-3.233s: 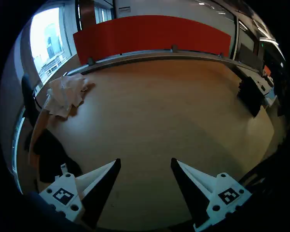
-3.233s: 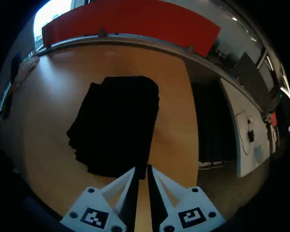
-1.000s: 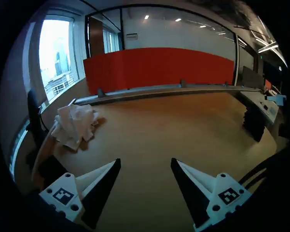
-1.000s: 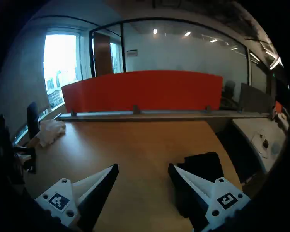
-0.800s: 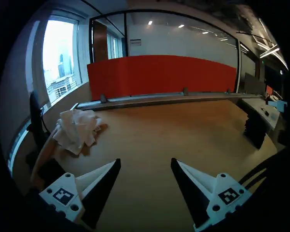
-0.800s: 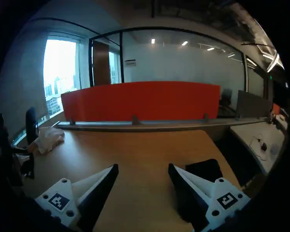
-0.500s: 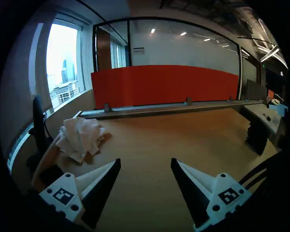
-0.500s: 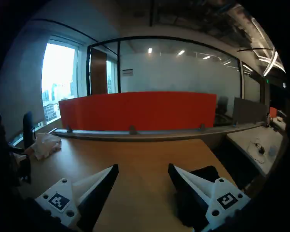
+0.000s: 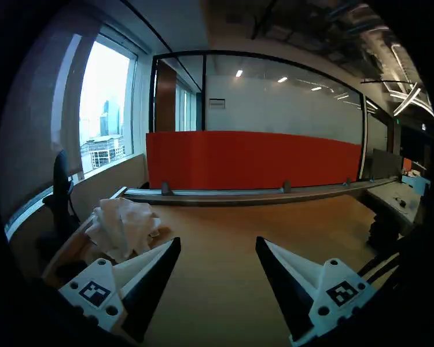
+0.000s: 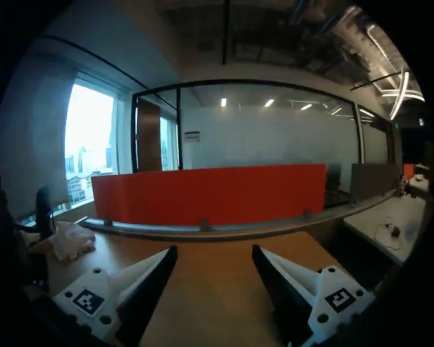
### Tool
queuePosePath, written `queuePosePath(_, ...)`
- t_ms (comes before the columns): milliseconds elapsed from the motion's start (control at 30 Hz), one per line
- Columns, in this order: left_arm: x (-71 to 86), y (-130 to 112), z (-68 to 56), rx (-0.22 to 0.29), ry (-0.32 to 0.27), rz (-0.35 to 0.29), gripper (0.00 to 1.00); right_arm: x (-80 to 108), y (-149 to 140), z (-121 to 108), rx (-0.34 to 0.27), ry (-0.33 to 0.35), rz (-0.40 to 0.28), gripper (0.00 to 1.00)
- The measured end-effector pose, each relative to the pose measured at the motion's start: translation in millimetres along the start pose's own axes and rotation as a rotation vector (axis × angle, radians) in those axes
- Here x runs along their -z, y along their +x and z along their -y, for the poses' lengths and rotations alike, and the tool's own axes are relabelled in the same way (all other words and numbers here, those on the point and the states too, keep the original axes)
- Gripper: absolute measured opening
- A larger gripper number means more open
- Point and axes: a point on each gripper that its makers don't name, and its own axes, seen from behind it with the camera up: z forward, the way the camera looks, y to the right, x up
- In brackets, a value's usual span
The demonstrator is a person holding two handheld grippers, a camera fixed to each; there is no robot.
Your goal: Fold towel
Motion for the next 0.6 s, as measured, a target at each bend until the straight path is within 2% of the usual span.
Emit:
queuePosePath(300, -2.1, 15.0, 7.6, 0.006, 0.015, -0.067, 0.96, -5.8, 4.2, 7.8, 0.020, -0.009, -0.018, 1.00)
queuePosePath(600, -5.9, 16.1, 10.2, 0.035, 0.014, -0.095, 0.96, -12.2, 6.3, 15.9, 0.019, -0.032, -0.030, 0.99)
